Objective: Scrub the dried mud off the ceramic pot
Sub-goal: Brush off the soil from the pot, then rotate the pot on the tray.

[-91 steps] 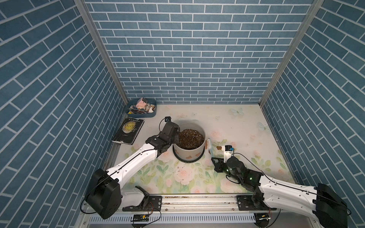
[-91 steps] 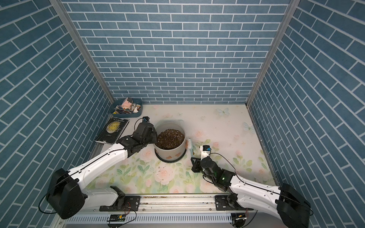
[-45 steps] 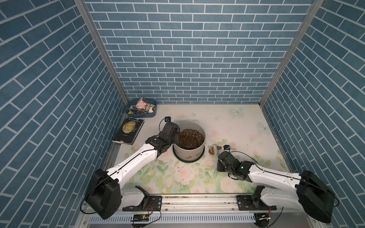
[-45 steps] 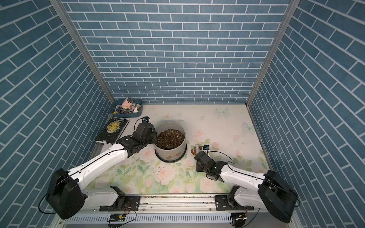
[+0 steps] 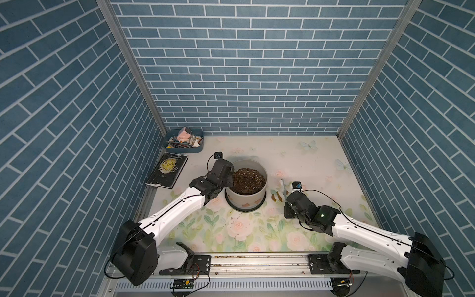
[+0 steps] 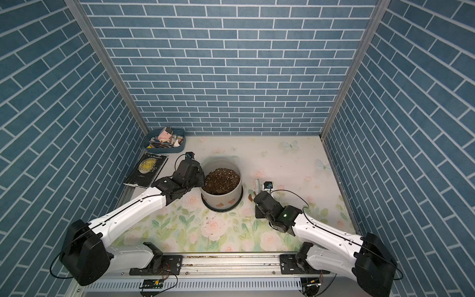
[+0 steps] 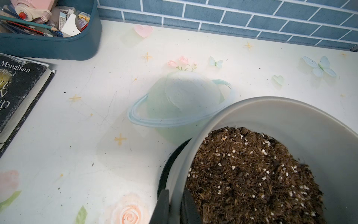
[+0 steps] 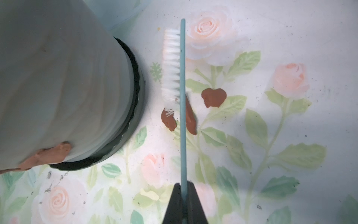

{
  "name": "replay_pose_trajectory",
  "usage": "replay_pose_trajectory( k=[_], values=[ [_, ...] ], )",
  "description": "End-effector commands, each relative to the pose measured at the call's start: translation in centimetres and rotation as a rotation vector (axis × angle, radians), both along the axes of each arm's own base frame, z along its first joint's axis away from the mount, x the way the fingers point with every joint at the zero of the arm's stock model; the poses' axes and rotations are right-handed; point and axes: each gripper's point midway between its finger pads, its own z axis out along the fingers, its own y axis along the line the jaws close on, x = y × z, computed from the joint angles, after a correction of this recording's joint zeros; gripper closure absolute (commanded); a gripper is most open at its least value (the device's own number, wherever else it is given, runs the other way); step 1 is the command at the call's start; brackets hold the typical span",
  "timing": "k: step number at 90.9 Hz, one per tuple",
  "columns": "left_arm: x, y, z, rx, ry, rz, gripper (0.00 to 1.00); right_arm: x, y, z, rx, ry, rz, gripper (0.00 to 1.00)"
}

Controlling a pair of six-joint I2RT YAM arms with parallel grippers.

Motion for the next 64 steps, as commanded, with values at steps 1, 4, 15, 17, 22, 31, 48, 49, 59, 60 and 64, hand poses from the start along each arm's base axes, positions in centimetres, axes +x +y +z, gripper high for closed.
replay_pose_trajectory(
  k=[1, 4, 15, 17, 22, 31, 48, 49, 59, 60, 64],
  values=[
    [0.3, -0.1, 1.5, -0.001, -0.025, 0.005, 0.83, 0.6, -0.2, 0.5, -0.066, -0.027, 0.014, 1.0],
    [0.3, -0.1, 1.6, 0.001, -0.028, 0.005, 0.76, 0.8, -0.1, 0.7, -0.075, -0.031, 0.013, 1.0],
    [1.0, -0.1, 2.4, 0.006, -0.047, 0.007, 0.56, 1.3, 1.0, 1.5, -0.042, -0.055, 0.039, 1.0],
    [1.2, -0.1, 2.6, 0.005, -0.055, 0.006, 0.52, 1.2, 1.3, 1.6, -0.027, -0.057, 0.047, 1.0],
    [2.0, -0.3, 3.1, 0.003, -0.074, 0.007, 0.44, 1.1, 1.7, 1.6, 0.009, -0.063, 0.058, 1.0],
    [3.6, -0.9, 3.5, 0.0, -0.096, 0.002, 0.31, 1.1, 2.3, 1.5, 0.069, -0.069, 0.053, 1.0],
    [5.8, -2.7, 2.4, 0.013, -0.08, -0.044, 0.25, 0.6, 2.3, 0.6, 0.136, -0.052, 0.033, 1.0],
    [5.9, -2.7, 2.4, 0.014, -0.078, -0.045, 0.25, 0.5, 2.3, 0.5, 0.139, -0.051, 0.033, 1.0],
    [6.4, -2.8, 1.2, 0.038, -0.055, -0.043, 0.25, 0.3, 2.3, 0.4, 0.168, -0.047, 0.03, 1.0],
    [6.5, -2.7, 1.2, 0.039, -0.054, -0.041, 0.25, 0.2, 2.3, 0.3, 0.169, -0.047, 0.029, 1.0],
    [6.6, -2.5, 0.8, 0.044, -0.047, -0.035, 0.26, 0.2, 2.3, 0.3, 0.178, -0.046, 0.029, 1.0]
  ],
)
